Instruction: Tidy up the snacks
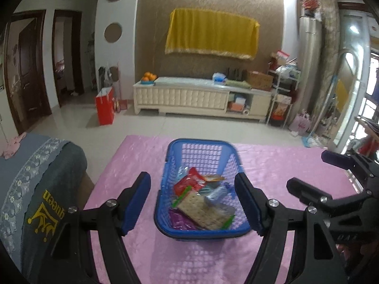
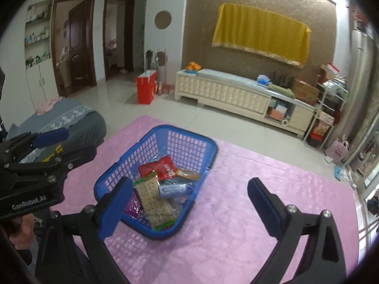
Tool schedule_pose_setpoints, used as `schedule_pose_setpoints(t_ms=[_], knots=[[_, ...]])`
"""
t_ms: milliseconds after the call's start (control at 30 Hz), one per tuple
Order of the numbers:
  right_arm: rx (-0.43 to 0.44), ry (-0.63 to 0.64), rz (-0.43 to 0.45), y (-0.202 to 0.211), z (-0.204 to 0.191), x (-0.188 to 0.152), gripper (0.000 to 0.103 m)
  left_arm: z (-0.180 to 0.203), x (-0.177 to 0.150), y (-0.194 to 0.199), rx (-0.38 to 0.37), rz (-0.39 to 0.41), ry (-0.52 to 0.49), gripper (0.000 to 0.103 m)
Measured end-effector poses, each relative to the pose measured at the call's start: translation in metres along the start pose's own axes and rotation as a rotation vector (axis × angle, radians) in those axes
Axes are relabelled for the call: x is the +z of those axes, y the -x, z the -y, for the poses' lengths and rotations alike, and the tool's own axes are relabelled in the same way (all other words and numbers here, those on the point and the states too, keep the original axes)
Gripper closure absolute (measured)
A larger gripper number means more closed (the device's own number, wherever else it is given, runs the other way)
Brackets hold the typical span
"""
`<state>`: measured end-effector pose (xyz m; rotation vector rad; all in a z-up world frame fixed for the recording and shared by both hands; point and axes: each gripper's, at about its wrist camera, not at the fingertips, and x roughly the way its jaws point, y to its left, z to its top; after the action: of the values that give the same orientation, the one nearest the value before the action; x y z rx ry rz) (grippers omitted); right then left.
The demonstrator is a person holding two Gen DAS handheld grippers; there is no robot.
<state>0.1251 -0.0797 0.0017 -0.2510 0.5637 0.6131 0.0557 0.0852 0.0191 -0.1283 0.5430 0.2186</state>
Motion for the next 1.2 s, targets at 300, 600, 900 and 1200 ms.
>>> schedule_pose_setpoints(t_ms=[300,600,900,1200], knots=[[-0.08,-0.081,0.101,0.078,0.021,-0.02,0.0,0.025,-0.01,0.065,-0.049,0.107,0.001,0.032],[-0.163,-0.114,0.182,0.129,0.026,-0.036,0.0,0.061,-0.018,0.105,-0.053,0.18,-0.088,0.0],[-0.15,-0.149,0.217,0.156,0.028,-0.053,0.0,0.083,-0.032,0.13,-0.085,0.19,-0.144,0.0],[-0.153,-0.162,0.221,0.163,0.025,-0.061,0.0,0.092,-0.035,0.146,-0.113,0.203,-0.165,0.0]])
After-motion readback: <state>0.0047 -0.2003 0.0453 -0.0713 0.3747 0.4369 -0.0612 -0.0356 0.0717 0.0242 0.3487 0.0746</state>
